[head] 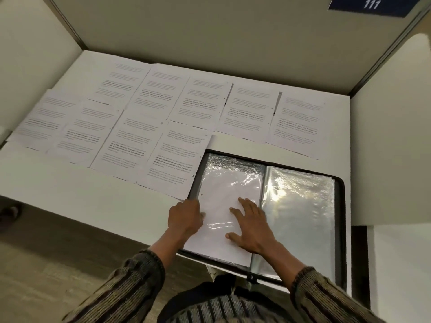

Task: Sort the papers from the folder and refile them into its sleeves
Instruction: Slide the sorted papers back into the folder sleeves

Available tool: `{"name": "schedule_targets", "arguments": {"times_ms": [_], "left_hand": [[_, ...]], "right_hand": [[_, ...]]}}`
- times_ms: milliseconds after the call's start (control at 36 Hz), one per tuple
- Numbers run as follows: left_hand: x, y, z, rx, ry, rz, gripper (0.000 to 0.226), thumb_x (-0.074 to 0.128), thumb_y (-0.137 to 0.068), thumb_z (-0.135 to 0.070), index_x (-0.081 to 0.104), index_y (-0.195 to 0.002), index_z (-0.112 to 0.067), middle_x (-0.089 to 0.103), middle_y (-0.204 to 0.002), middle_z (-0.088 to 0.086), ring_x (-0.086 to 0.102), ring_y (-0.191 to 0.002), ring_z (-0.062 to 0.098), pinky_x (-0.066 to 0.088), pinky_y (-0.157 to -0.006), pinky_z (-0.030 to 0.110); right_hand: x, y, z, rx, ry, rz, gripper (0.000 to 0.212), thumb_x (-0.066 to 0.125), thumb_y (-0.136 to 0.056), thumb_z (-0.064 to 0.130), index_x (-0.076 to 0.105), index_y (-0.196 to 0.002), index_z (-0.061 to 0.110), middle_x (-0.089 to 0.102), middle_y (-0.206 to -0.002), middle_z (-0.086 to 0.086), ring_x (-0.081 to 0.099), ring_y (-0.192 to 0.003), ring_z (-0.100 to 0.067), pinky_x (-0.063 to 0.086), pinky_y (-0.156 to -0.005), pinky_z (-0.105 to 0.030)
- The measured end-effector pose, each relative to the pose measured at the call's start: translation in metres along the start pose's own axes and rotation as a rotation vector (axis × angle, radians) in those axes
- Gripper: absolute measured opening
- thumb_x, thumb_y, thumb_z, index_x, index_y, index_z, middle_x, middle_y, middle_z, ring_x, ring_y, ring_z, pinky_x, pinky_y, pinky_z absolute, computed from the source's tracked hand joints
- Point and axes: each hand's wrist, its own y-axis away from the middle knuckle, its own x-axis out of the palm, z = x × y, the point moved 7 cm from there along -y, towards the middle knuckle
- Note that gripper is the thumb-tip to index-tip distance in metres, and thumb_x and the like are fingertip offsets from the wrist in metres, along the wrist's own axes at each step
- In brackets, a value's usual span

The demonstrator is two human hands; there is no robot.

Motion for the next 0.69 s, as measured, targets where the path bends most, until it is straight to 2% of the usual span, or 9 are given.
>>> {"name": "schedule_targets", "arguments": {"times_ms": [111, 194, 278, 333, 389, 444, 556, 639, 694], "left_hand": [[0.001, 0.007, -0.003, -0.046, 0.082, 0.080, 0.046, 0.060, -0.099, -0.059, 0.065, -0.120, -0.018, 0.068, -0.118, 0.004, 0.068, -0.107, 0.027, 0.054, -0.087, 0.037], [-0.002, 0.012, 0.002, -0.143, 0.221, 0.087, 0.051, 0.062, -0.095, -0.066, 0.067, -0.116, -0.020, 0.069, -0.116, 0.003, 0.068, -0.105, 0.026, 0.056, -0.090, 0.039], [-0.008, 0.014, 0.010, -0.204, 0.360, 0.098, 0.053, 0.066, -0.089, -0.071, 0.069, -0.112, -0.024, 0.069, -0.114, 0.001, 0.068, -0.103, 0.024, 0.058, -0.092, 0.041], [-0.012, 0.015, 0.016, -0.160, 0.439, 0.113, 0.043, 0.070, -0.087, -0.069, 0.068, -0.099, -0.028, 0.069, -0.103, -0.004, 0.067, -0.095, 0.018, 0.059, -0.087, 0.039], [-0.020, 0.017, 0.024, -0.089, 0.447, 0.137, 0.039, 0.071, -0.088, -0.067, 0.064, -0.095, -0.029, 0.068, -0.095, -0.008, 0.065, -0.087, 0.013, 0.056, -0.079, 0.034], [-0.027, 0.018, 0.038, -0.032, 0.388, 0.161, 0.040, 0.069, -0.090, -0.066, 0.064, -0.097, -0.027, 0.068, -0.095, -0.008, 0.064, -0.087, 0.014, 0.055, -0.077, 0.034], [-0.044, 0.011, 0.089, -0.015, 0.304, 0.151, 0.047, 0.064, -0.093, -0.069, 0.065, -0.115, -0.027, 0.067, -0.111, -0.007, 0.062, -0.099, 0.016, 0.052, -0.083, 0.035], [-0.061, -0.001, 0.141, -0.052, 0.325, 0.088, 0.048, 0.062, -0.094, -0.070, 0.063, -0.117, -0.028, 0.067, -0.112, -0.009, 0.061, -0.099, 0.013, 0.050, -0.083, 0.032], [-0.077, -0.011, 0.177, -0.063, 0.314, 0.015, 0.049, 0.061, -0.095, -0.070, 0.061, -0.122, -0.029, 0.067, -0.121, -0.009, 0.061, -0.105, 0.013, 0.051, -0.090, 0.033]], "right_hand": [[-0.017, 0.001, -0.005, -0.008, -0.106, -0.057, 0.067, 0.066, -0.092, 0.058, 0.050, -0.149, 0.025, 0.033, -0.161, -0.006, 0.026, -0.151, -0.026, 0.039, -0.116, -0.045], [-0.024, 0.000, -0.003, -0.027, -0.128, -0.080, 0.062, 0.067, -0.091, 0.056, 0.052, -0.144, 0.027, 0.041, -0.152, -0.001, 0.034, -0.145, -0.022, 0.048, -0.105, -0.040], [-0.031, -0.005, 0.005, -0.043, -0.121, -0.072, 0.061, 0.066, -0.094, 0.053, 0.048, -0.147, 0.030, 0.039, -0.151, 0.003, 0.035, -0.143, -0.018, 0.049, -0.102, -0.038], [-0.036, -0.010, 0.015, -0.065, -0.108, -0.061, 0.060, 0.065, -0.095, 0.052, 0.046, -0.148, 0.030, 0.039, -0.149, 0.005, 0.037, -0.141, -0.016, 0.050, -0.099, -0.038], [-0.042, -0.017, 0.028, -0.090, -0.092, -0.049, 0.059, 0.063, -0.096, 0.051, 0.045, -0.148, 0.030, 0.042, -0.147, 0.004, 0.039, -0.139, -0.017, 0.051, -0.098, -0.037], [-0.048, -0.027, 0.041, -0.105, -0.077, -0.047, 0.058, 0.062, -0.098, 0.051, 0.044, -0.149, 0.030, 0.044, -0.146, 0.004, 0.039, -0.139, -0.017, 0.050, -0.097, -0.036], [-0.064, -0.053, 0.072, -0.129, -0.070, -0.081, 0.057, 0.061, -0.099, 0.050, 0.043, -0.150, 0.030, 0.044, -0.144, 0.005, 0.040, -0.137, -0.017, 0.050, -0.097, -0.037], [-0.077, -0.085, 0.103, -0.153, -0.068, -0.133, 0.061, 0.063, -0.097, 0.054, 0.045, -0.149, 0.028, 0.047, -0.144, 0.005, 0.041, -0.137, -0.019, 0.049, -0.100, -0.036], [-0.085, -0.111, 0.127, -0.164, -0.092, -0.159, 0.068, 0.064, -0.094, 0.058, 0.044, -0.151, 0.027, 0.047, -0.145, 0.003, 0.041, -0.138, -0.020, 0.047, -0.105, -0.037]]}}
